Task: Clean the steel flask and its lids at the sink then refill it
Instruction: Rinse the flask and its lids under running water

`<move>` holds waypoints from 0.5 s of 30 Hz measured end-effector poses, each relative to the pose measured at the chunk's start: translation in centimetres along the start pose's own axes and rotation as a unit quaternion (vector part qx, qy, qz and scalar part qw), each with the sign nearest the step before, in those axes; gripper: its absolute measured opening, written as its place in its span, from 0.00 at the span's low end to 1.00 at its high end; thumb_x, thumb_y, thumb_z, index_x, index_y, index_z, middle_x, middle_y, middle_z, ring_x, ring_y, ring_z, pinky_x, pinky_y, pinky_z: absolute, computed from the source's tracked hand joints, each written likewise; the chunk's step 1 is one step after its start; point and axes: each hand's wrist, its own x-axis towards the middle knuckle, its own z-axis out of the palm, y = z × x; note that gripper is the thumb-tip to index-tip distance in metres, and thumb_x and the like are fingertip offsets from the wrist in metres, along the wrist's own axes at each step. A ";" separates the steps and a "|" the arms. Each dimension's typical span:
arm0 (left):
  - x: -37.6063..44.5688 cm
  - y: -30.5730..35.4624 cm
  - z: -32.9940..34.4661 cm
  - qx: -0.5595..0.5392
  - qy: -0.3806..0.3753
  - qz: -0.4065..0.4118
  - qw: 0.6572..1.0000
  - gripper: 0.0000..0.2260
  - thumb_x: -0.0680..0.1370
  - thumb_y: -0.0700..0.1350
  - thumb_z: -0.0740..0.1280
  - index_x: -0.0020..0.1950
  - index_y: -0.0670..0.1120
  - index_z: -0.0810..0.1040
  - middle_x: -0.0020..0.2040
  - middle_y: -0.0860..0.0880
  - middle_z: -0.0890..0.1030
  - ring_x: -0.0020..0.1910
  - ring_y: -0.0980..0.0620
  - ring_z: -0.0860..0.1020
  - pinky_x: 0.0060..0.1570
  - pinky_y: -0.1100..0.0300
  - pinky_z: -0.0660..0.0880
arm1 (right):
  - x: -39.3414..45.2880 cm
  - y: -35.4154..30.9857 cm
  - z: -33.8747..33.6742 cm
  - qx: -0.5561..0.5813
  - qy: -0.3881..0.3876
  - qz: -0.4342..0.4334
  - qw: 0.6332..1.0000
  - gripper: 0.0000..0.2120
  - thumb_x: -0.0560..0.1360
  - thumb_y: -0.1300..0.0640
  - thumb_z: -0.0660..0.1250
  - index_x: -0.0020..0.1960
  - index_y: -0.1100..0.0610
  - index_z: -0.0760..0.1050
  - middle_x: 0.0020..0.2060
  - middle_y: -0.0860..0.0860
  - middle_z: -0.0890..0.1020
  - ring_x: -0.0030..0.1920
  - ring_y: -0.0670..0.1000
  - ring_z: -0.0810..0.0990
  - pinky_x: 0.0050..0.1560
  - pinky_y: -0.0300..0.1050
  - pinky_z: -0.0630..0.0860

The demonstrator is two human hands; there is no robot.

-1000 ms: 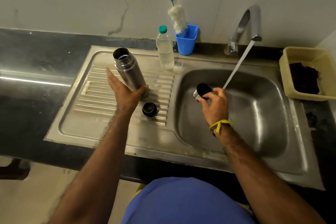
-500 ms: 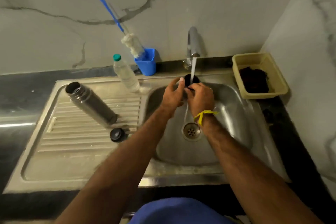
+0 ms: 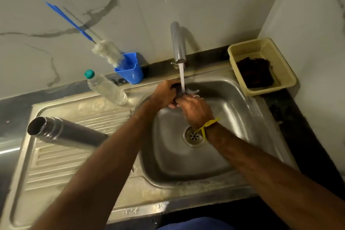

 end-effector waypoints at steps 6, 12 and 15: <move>-0.5 0.0 1.4 -0.067 0.077 -0.034 0.994 0.10 0.82 0.38 0.64 0.63 0.47 0.75 0.55 0.45 0.82 0.53 0.46 0.82 0.55 0.46 0.81 | 0.6 -0.4 -0.2 -0.026 -0.034 0.050 0.998 0.09 0.78 0.59 0.64 0.53 0.59 0.82 0.52 0.58 0.84 0.56 0.64 0.78 0.55 0.57 0.77; -1.3 -0.2 1.5 -0.085 0.088 -0.037 0.992 0.09 0.82 0.41 0.66 0.61 0.50 0.74 0.56 0.43 0.82 0.51 0.43 0.83 0.52 0.45 0.83 | 1.1 -0.7 -1.7 -0.057 -0.041 0.055 0.996 0.10 0.80 0.60 0.62 0.55 0.60 0.81 0.55 0.60 0.82 0.58 0.62 0.77 0.56 0.57 0.76; -1.0 -0.3 1.1 -0.017 0.091 -0.017 0.996 0.08 0.82 0.42 0.65 0.60 0.49 0.78 0.54 0.47 0.82 0.54 0.45 0.82 0.57 0.44 0.80 | 0.2 -0.6 -1.3 0.003 -0.047 -0.003 0.999 0.13 0.79 0.61 0.63 0.59 0.61 0.81 0.57 0.60 0.82 0.57 0.63 0.79 0.59 0.58 0.77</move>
